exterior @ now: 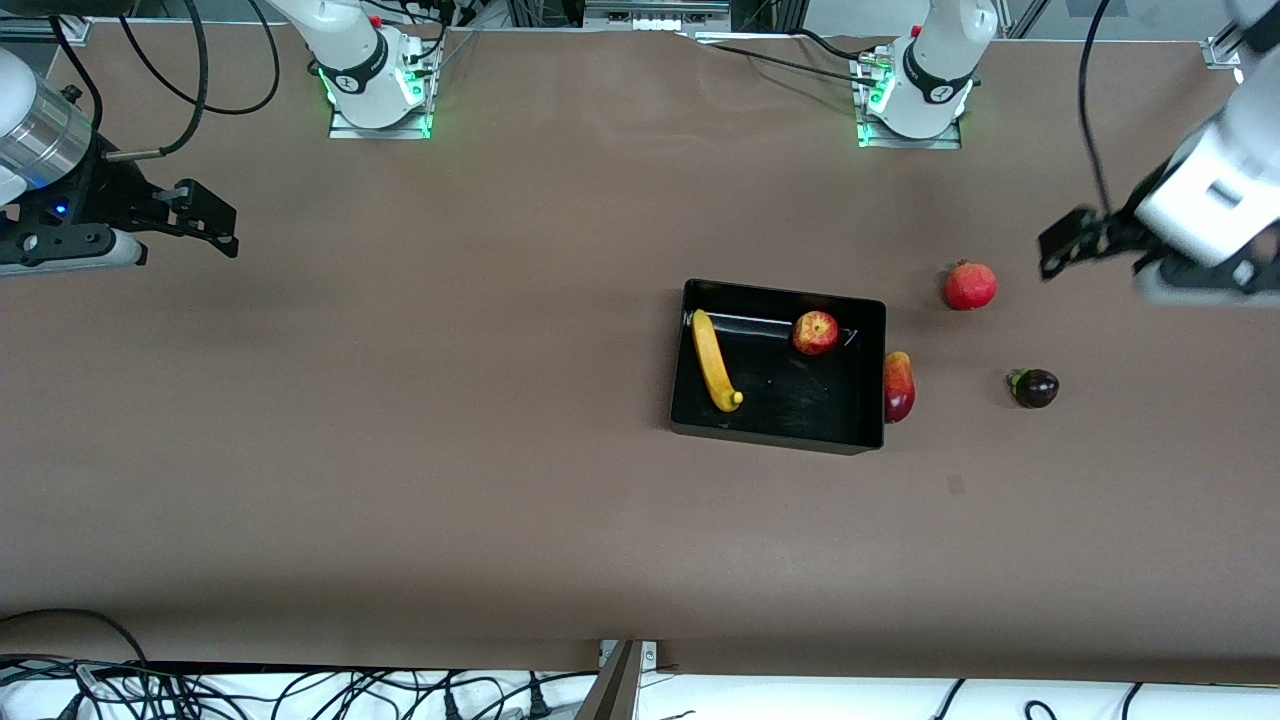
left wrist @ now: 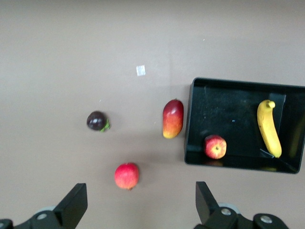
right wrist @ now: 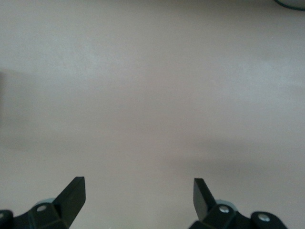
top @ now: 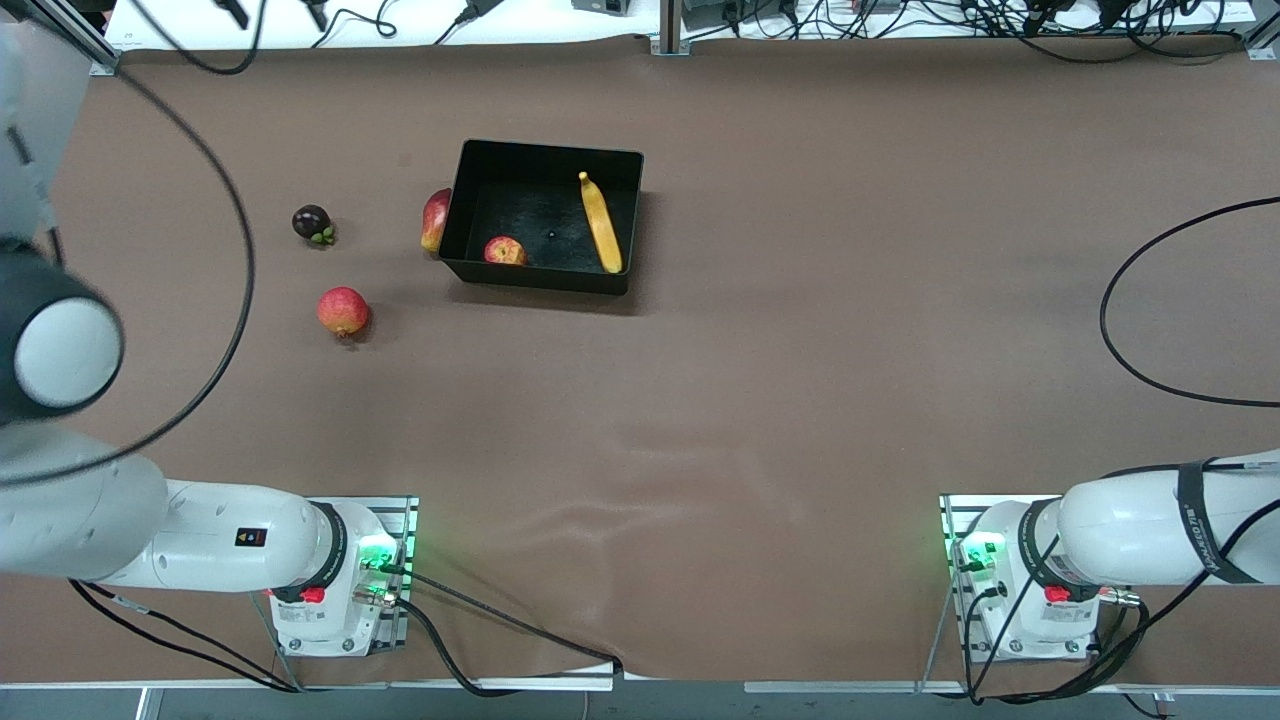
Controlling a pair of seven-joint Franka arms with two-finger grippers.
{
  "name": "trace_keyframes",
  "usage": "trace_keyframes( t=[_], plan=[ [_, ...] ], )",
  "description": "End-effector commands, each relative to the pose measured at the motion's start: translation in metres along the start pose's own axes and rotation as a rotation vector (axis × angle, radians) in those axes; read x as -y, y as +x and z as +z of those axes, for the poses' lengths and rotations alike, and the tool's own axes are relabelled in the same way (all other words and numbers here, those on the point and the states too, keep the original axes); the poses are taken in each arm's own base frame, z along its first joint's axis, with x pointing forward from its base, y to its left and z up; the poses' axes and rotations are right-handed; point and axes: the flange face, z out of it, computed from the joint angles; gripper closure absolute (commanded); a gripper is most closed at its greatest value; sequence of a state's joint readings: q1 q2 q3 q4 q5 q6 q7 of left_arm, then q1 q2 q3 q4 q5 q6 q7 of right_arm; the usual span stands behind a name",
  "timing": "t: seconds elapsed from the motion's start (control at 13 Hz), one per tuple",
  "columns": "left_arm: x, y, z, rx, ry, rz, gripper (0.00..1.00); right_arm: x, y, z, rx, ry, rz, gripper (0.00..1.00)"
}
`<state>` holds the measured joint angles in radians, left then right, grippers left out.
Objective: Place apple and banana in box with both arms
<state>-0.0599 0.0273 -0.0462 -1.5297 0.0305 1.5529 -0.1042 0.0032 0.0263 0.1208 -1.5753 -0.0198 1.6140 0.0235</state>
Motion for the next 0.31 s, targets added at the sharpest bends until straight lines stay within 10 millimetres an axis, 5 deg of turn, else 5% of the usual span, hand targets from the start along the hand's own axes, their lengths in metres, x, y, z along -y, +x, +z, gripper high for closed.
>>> trace_keyframes(
  t=[0.0, 0.23],
  plan=[
    [-0.0002, -0.023, 0.0174, -0.01, -0.02, -0.006, 0.0, 0.0033, -0.0045, -0.0052, 0.006, 0.003, 0.013, 0.0],
    [0.005, -0.0218, 0.0134, -0.017, -0.019, -0.009, 0.0, 0.0033, -0.0045, -0.0052, 0.006, 0.003, 0.01, 0.0]
  ],
)
